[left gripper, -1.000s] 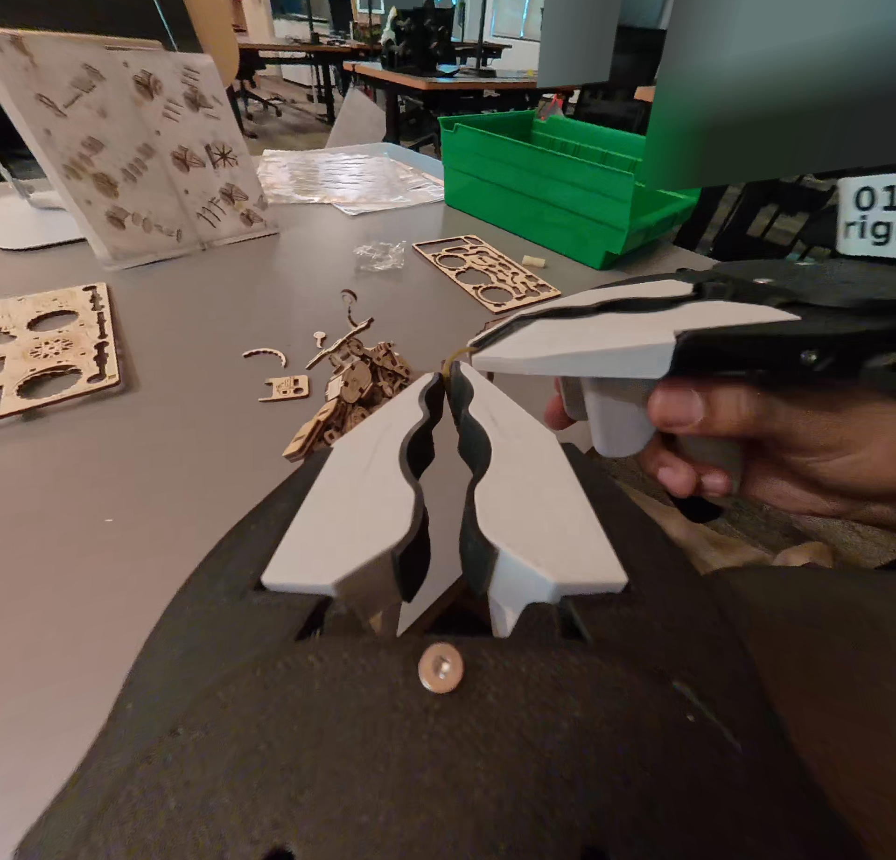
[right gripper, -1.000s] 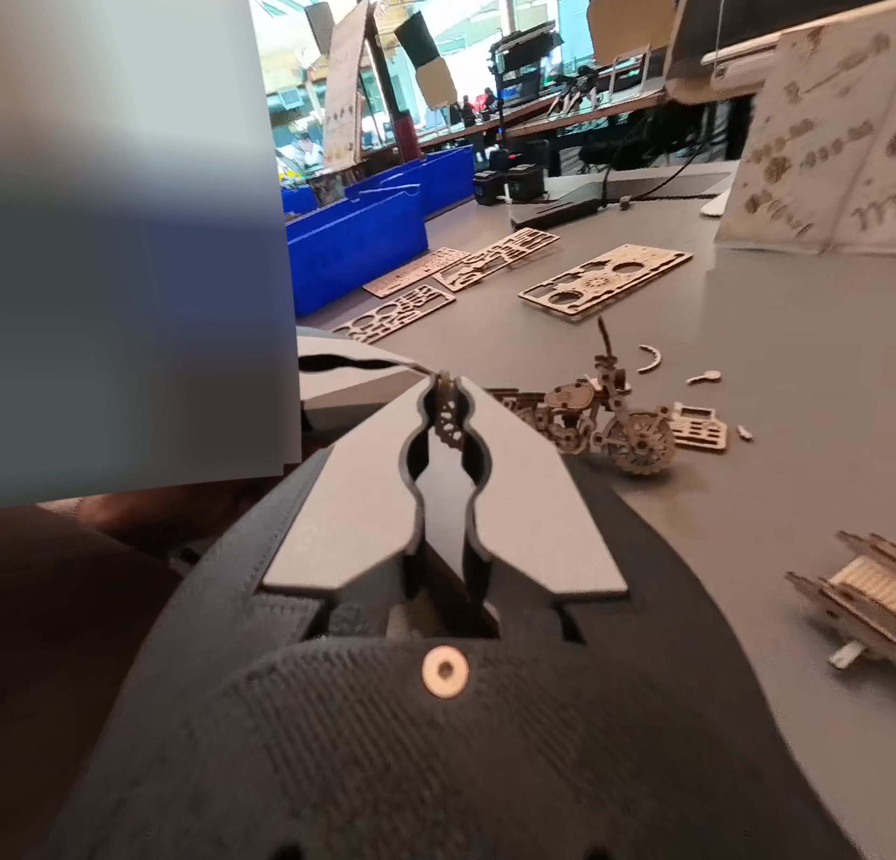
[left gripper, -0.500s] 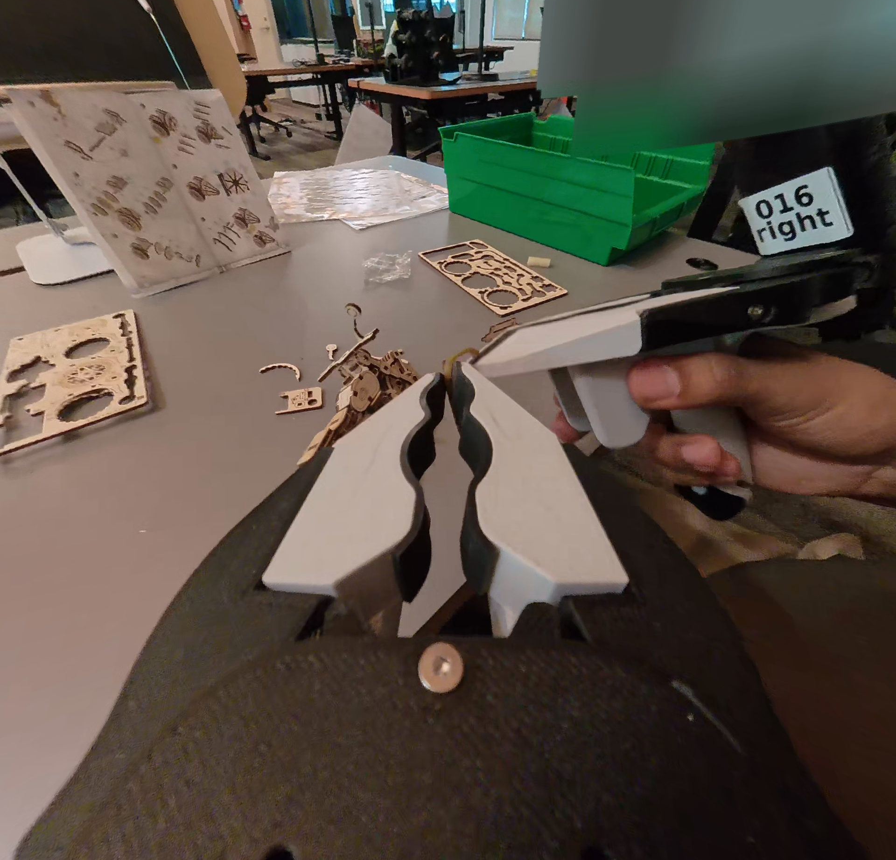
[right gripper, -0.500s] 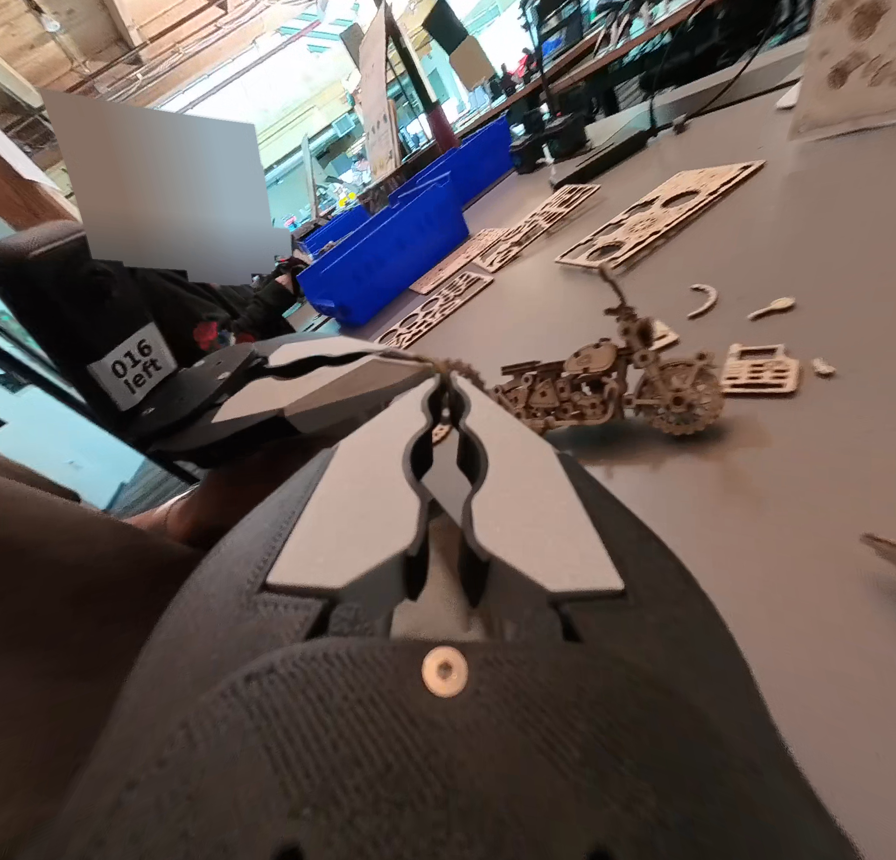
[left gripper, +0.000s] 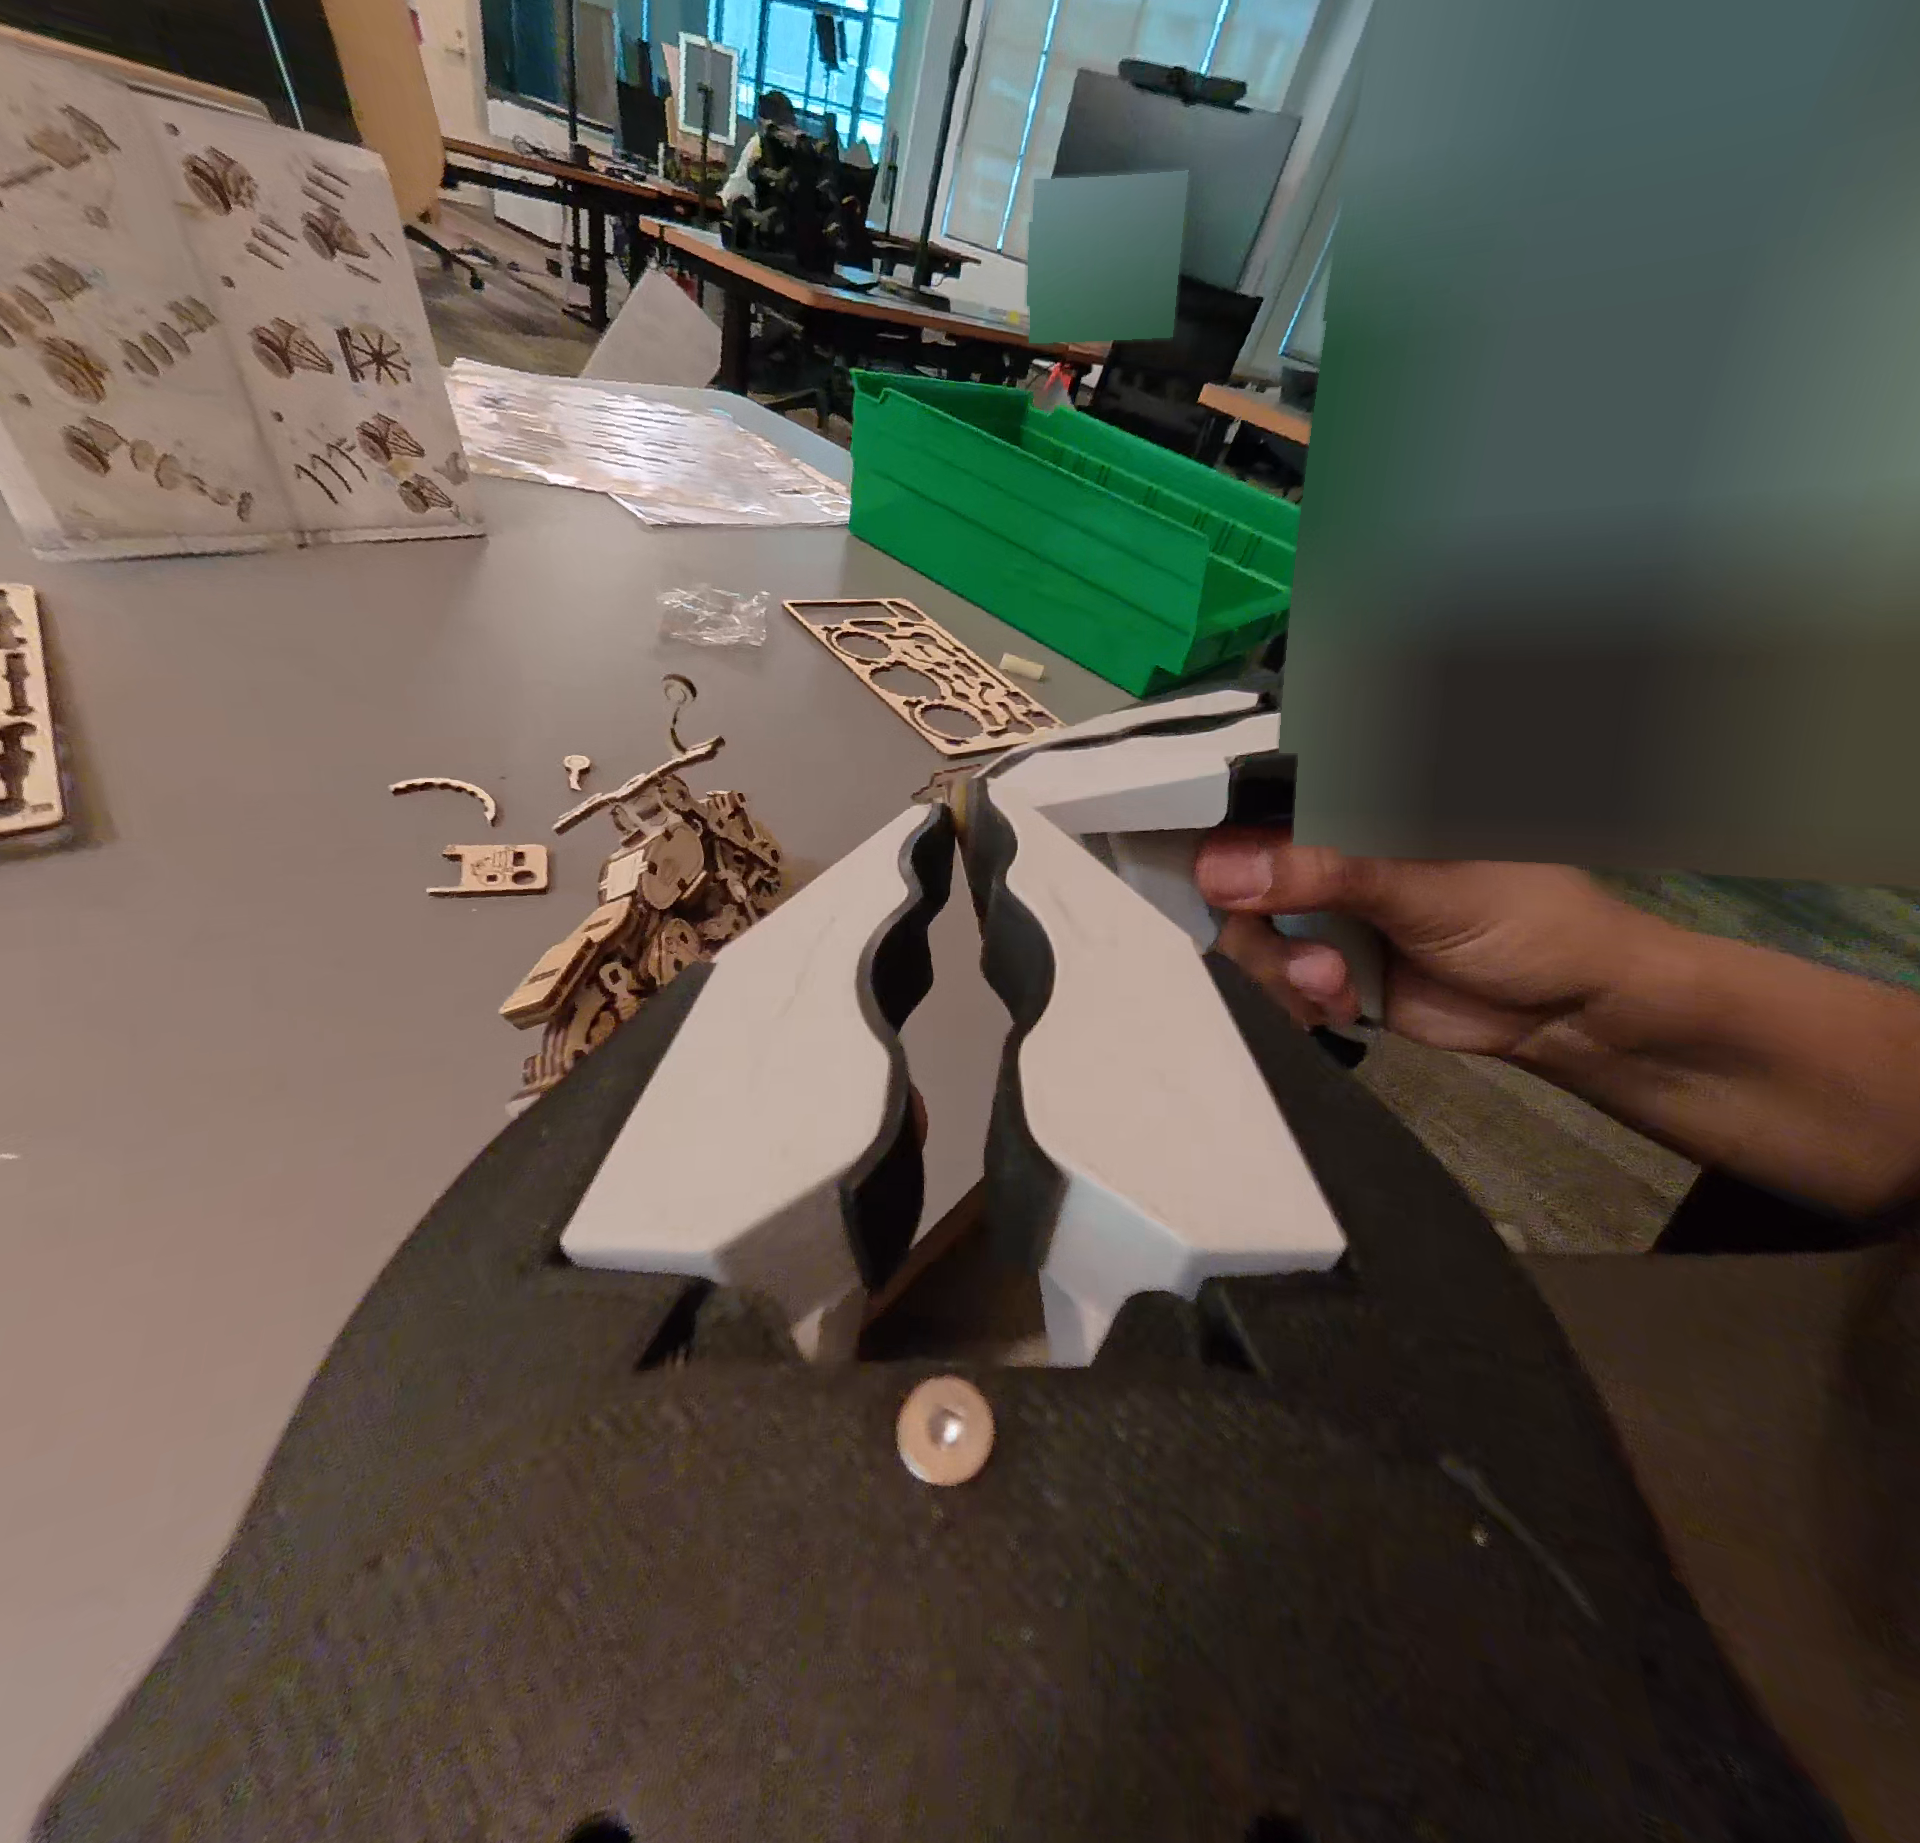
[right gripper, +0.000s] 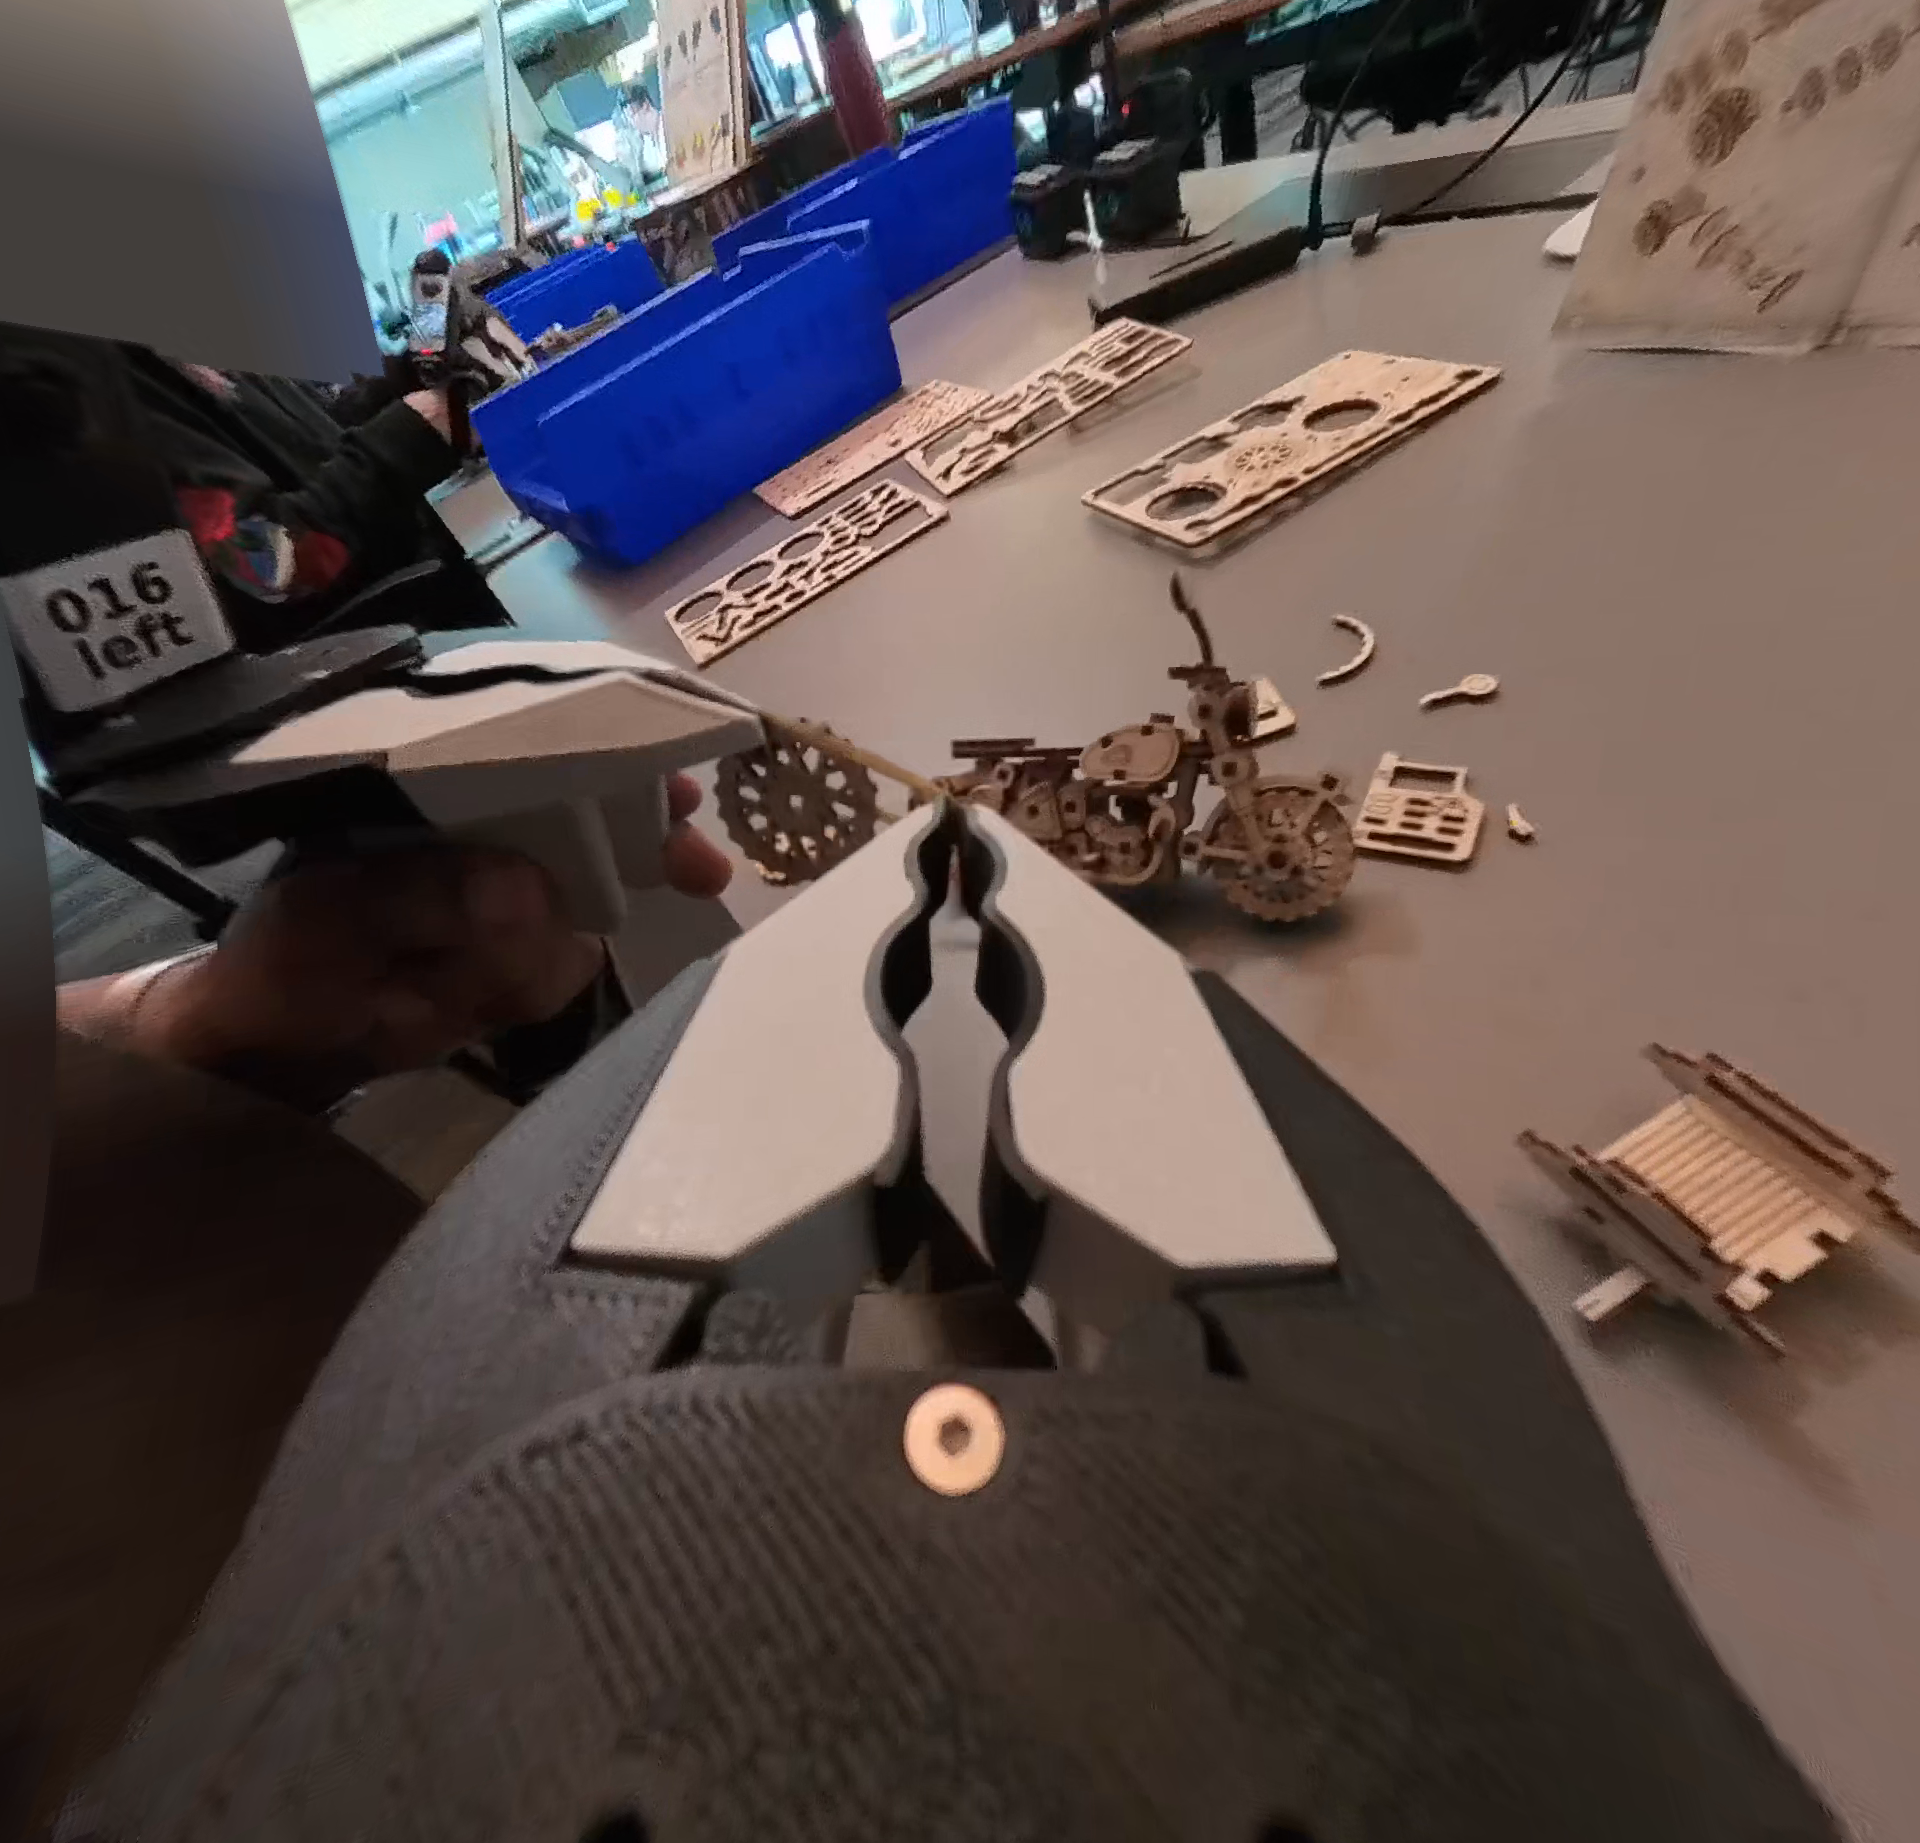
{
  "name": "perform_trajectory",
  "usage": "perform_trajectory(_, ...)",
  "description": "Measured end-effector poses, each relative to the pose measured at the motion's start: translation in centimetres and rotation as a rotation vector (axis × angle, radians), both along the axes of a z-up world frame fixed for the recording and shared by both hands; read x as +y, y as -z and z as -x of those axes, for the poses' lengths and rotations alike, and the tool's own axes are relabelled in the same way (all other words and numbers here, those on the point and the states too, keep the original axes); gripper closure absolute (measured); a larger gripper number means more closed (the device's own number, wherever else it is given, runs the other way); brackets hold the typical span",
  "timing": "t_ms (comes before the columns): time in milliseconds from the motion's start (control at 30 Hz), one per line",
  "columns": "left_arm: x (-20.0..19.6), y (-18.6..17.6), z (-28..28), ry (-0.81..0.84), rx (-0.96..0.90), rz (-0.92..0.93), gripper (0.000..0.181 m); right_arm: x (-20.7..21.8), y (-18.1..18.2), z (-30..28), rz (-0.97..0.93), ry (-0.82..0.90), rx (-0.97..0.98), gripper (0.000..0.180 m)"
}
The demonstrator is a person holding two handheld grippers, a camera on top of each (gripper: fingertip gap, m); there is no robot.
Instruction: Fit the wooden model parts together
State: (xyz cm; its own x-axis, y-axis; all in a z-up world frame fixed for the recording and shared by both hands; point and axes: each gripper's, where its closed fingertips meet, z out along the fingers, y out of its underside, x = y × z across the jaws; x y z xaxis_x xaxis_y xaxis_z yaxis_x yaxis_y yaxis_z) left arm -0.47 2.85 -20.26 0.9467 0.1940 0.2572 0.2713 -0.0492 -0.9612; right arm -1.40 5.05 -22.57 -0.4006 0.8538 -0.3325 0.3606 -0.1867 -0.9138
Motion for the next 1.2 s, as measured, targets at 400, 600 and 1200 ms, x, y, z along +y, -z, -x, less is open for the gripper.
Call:
perform_trajectory(400,-0.4,0.3,0.5,0.031,-0.046,0.012,0.180,4.7,-0.8,0.1,0.052,0.095,0.003,0.179)
perform_trajectory(600,-0.4,3.0,1.8,0.036,-0.217,0.080,0.180,5.3,1.5,0.0,-0.021,0.099,-0.069,0.179)
perform_trajectory(1200,0.1,5.5,13.3,-0.005,0.004,0.425,0.137,2.5,1.0,-0.3,0.225,-0.064,-0.053,0.178)
